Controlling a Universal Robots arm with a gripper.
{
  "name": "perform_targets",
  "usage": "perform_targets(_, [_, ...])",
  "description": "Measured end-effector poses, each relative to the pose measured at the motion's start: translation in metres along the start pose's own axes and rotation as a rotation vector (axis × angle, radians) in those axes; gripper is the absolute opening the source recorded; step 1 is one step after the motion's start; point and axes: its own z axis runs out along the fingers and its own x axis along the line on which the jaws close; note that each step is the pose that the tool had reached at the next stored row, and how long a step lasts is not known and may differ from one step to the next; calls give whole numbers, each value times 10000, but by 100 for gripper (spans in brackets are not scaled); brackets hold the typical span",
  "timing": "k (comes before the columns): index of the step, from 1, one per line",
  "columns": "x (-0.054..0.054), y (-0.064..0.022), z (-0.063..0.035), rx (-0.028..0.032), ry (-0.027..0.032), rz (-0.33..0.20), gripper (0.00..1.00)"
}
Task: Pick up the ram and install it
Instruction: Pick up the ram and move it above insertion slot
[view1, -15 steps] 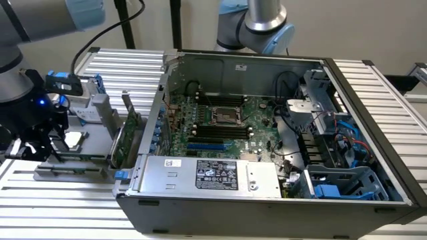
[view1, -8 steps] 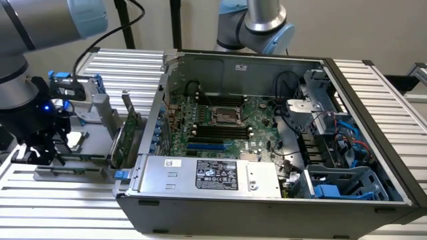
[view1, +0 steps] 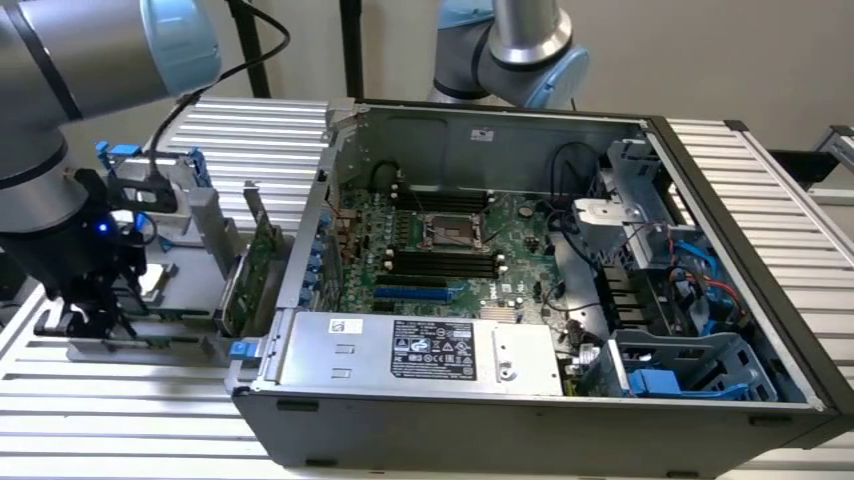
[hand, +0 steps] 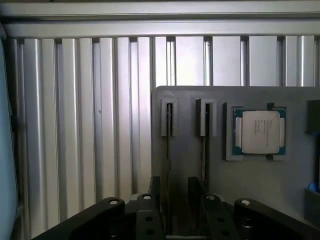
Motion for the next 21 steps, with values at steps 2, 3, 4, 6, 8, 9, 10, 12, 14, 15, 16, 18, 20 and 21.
perform_targets(2, [1,-1,36,-1,2,-28,100])
perform_targets(3, [1,-2,53,-2,3,-43,100])
perform_targets(4, [1,-2,73,-2,4,-57,100])
perform_targets(6, [2,-4,108,-2,4,-81,100])
perform_targets(8, [3,-7,146,1,4,-98,100])
perform_targets(9, [3,-8,163,3,4,-106,100])
perform_targets(10, [3,-9,180,5,5,-115,100])
perform_targets(12, [5,-11,214,16,5,-135,100])
perform_targets(14, [7,-14,239,29,7,-159,100])
perform_targets(15, [9,-15,251,42,7,-169,100])
perform_targets(16, [10,-16,261,57,7,-178,100])
perform_targets(18, [13,-22,278,90,6,-194,100])
perform_targets(20, [16,-32,286,111,7,-207,100])
perform_targets(21, [17,-34,286,111,7,-209,100])
